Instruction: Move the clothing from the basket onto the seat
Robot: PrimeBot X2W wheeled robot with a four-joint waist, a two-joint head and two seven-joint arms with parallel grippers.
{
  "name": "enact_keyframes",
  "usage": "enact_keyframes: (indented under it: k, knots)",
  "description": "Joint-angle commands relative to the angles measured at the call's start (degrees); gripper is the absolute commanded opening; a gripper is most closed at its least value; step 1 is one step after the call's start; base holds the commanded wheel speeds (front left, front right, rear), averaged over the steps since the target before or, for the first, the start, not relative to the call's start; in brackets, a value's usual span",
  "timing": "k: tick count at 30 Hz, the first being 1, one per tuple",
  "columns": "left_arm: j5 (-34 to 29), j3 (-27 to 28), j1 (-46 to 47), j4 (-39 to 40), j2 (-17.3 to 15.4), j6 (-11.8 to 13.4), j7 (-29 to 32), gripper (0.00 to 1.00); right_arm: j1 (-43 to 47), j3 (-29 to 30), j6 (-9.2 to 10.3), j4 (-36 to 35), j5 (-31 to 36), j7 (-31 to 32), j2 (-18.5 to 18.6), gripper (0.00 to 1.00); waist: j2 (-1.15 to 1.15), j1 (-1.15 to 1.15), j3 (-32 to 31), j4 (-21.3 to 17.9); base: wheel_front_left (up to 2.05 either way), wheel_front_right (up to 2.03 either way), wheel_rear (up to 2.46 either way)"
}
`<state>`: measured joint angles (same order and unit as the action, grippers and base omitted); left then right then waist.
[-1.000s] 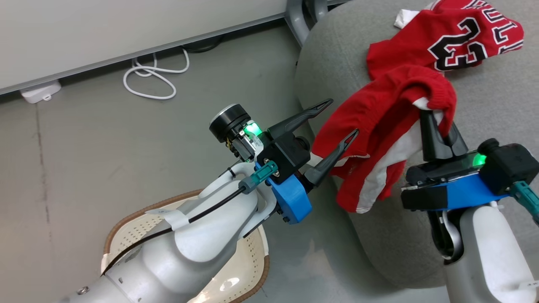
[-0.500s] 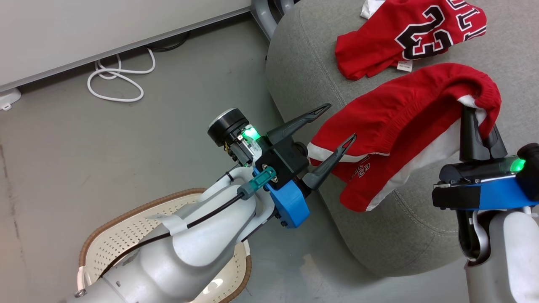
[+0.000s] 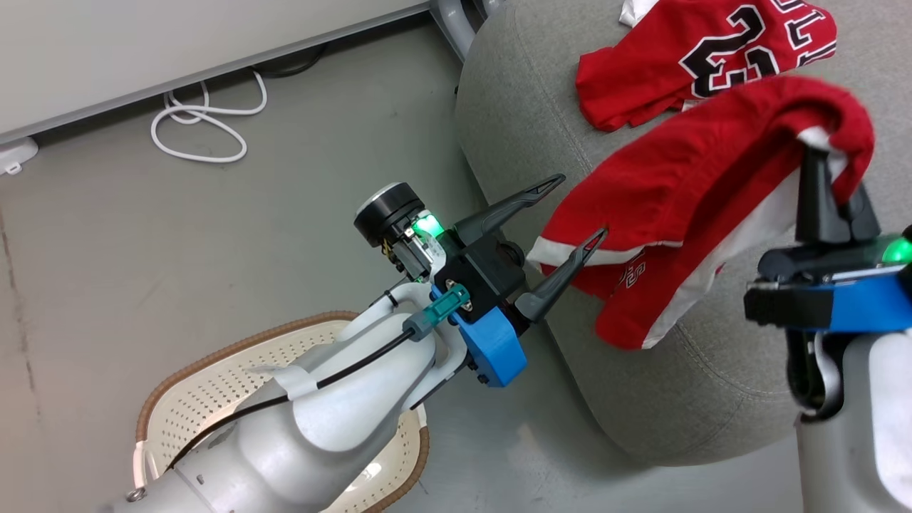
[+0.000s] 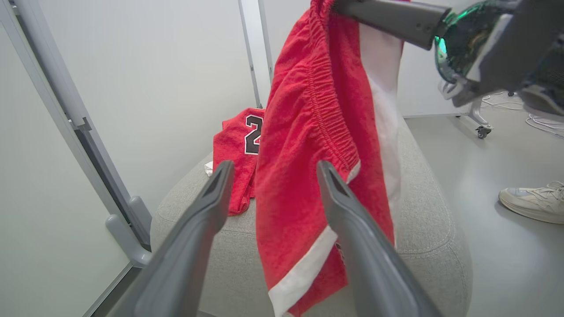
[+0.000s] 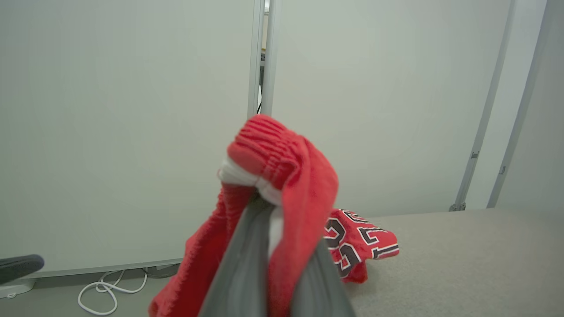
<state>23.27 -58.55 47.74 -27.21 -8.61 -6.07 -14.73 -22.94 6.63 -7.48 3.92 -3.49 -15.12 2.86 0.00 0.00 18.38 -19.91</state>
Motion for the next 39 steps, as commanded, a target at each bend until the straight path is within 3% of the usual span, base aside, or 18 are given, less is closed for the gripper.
enact_keyframes:
  k: [1,8,14,19,24,28,33,36,39]
  knots:
    - [-0.1,0.2,0.9,0.2,-0.5,0.3,-0.2,1.0,-2.1,0.2,-0.03,-0.8,0.1,0.0,0.0,0.0,0.0,0.0,0.8,0.3,0.0,0.0,0.0]
    - [-0.7,0.6,2.6,0.9,-1.4,0.8,0.0,1.0,-11.5,1.9,-0.02,-2.3,1.1,0.0,0.2,0.0,0.0,0.0,4.7,1.1,0.0,0.0,0.0]
    - [-1.6,0.7,4.7,2.1,-2.0,1.0,-0.1,1.0,-23.1,6.1,-0.02,-2.7,1.1,0.0,3.4,0.0,0.0,0.0,10.2,3.1,0.0,0.0,0.0]
    - [-2.6,1.0,6.7,3.2,-2.3,1.3,-0.3,1.0,-31.7,11.1,-0.02,-1.7,1.3,0.0,8.7,0.0,0.0,0.0,14.5,5.3,0.0,0.0,0.0]
    - [-3.6,1.7,8.2,4.6,-2.5,1.8,-0.4,1.0,-38.8,15.6,-0.02,1.9,1.8,0.0,16.7,0.0,0.0,0.0,17.6,7.1,0.0,0.0,0.0]
    - [-4.3,2.3,8.8,5.4,-3.0,2.0,-0.5,1.0,-43.8,18.6,-0.02,7.9,1.2,0.0,23.9,0.0,0.0,0.0,19.7,7.9,0.0,0.0,0.0]
    - [-4.8,2.9,9.3,6.2,-3.8,2.1,-0.5,1.0,-47.6,18.1,-0.02,18.5,2.5,0.0,31.5,0.0,0.0,0.0,22.0,8.2,0.0,0.0,0.0]
    - [-5.1,3.0,9.2,6.5,-4.2,2.1,-0.5,1.0,-48.6,17.7,-0.02,23.2,3.8,0.0,33.0,0.0,0.0,0.0,23.1,8.3,0.0,0.0,0.0]
    - [-5.3,2.9,9.0,6.6,-4.4,2.0,-0.5,1.0,-47.5,18.4,-0.02,25.3,4.7,0.0,31.4,0.0,0.0,0.0,23.8,8.2,0.0,0.0,0.0]
